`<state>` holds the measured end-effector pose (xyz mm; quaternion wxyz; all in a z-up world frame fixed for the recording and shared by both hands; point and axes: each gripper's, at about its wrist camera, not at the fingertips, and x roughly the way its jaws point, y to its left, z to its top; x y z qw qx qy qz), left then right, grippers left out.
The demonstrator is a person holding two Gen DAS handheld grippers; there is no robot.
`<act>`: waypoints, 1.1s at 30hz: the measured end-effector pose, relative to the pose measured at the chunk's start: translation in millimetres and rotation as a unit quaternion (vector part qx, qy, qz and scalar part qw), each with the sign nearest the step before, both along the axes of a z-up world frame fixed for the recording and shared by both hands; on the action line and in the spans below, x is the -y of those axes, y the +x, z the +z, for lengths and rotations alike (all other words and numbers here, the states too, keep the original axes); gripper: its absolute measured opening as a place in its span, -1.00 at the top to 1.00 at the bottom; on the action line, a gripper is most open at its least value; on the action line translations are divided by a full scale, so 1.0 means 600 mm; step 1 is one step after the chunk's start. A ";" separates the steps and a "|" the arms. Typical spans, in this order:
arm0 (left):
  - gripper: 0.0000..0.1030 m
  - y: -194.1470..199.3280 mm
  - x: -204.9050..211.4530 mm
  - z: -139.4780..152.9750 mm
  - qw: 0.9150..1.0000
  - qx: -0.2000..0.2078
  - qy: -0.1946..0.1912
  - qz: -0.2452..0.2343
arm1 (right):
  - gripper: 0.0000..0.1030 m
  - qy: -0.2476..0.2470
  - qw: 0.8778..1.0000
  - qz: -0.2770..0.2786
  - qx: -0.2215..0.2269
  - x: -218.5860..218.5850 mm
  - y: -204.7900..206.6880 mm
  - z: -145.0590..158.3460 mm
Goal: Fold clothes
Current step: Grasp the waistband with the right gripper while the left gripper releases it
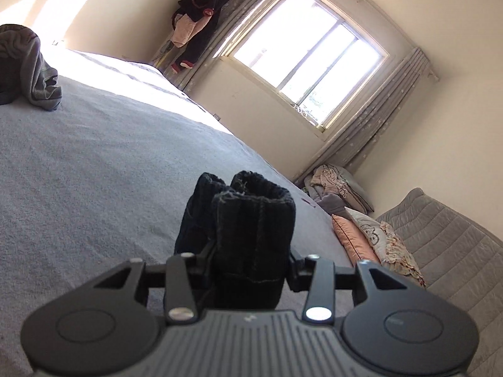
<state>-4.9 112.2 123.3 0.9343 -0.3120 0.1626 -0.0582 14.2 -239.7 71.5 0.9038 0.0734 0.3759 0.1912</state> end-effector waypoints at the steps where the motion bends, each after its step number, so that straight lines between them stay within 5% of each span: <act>1: 0.18 -0.001 0.019 0.005 1.000 0.009 0.006 -0.010 | -0.41 0.021 1.000 -0.008 0.000 0.009 0.001 0.004; 6: 0.13 -0.007 0.174 0.018 0.988 0.060 0.093 -0.107 | -0.41 0.135 0.987 -0.082 0.001 0.080 0.003 0.016; 10: -0.12 -0.025 0.300 -0.044 0.956 0.054 0.183 -0.223 | -0.42 0.193 0.968 -0.157 -0.023 0.142 0.004 0.001; 11: -0.22 -0.025 0.313 -0.062 0.950 0.042 0.182 -0.251 | -0.42 0.207 0.963 -0.171 -0.035 0.152 0.005 -0.007; 15: -0.57 -0.012 0.273 -0.081 0.946 0.021 0.065 -0.315 | -0.44 0.291 0.932 -0.201 -0.079 0.179 0.006 -0.045; 17: -0.64 -0.012 0.249 -0.071 0.949 0.020 0.048 -0.311 | -0.44 0.351 0.907 -0.211 -0.094 0.192 0.005 -0.061; 20: -0.67 -0.014 0.207 -0.056 0.954 0.027 0.041 -0.295 | -0.45 0.382 0.893 -0.217 -0.100 0.197 0.000 -0.064; 23: -0.76 -0.012 0.159 -0.054 0.966 0.027 0.047 -0.252 | -0.51 0.391 0.891 -0.203 -0.112 0.192 -0.002 -0.057; 26: -0.76 0.012 0.098 -0.081 0.979 -0.022 0.032 -0.198 | -0.60 0.360 0.907 -0.172 -0.139 0.170 -0.002 -0.051; 27: -0.76 0.023 0.084 -0.092 0.980 -0.042 0.012 -0.192 | -0.63 0.345 0.914 -0.167 -0.135 0.163 -0.003 -0.047; 30: -0.74 0.040 0.072 -0.117 0.976 -0.070 -0.037 -0.204 | -0.87 0.359 0.910 -0.164 -0.124 0.150 -0.003 -0.039; 33: -0.73 0.050 0.101 -0.132 0.972 -0.086 -0.036 -0.218 | -0.90 0.330 0.925 -0.145 -0.119 0.133 0.001 -0.030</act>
